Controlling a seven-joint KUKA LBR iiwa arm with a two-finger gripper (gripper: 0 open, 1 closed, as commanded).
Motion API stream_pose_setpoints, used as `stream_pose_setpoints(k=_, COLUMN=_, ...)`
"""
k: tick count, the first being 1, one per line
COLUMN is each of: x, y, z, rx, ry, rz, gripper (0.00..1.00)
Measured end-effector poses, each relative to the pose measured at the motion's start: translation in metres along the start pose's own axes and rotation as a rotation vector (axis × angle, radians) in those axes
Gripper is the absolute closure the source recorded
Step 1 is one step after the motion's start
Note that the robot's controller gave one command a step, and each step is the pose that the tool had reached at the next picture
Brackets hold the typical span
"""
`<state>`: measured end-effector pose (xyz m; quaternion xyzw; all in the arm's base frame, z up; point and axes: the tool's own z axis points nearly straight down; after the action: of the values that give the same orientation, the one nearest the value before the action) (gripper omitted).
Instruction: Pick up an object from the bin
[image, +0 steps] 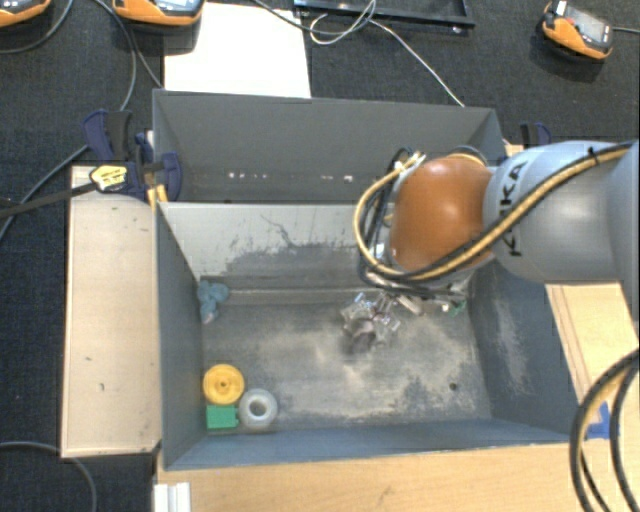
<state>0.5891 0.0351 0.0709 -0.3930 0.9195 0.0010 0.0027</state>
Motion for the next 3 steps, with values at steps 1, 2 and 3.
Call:
stream_pose_setpoints(k=1, x=0.0, y=0.001, z=-0.002, rx=-0.001, ry=0.001, rz=0.001, gripper=1.0)
stream_pose_setpoints(k=2, x=0.001, y=0.001, z=-0.014, rx=-0.004, ry=0.004, rz=0.002, gripper=1.0)
stream_pose_setpoints(k=3, x=0.0, y=0.001, z=-0.032, rx=-0.002, ry=0.002, rz=0.003, gripper=1.0)
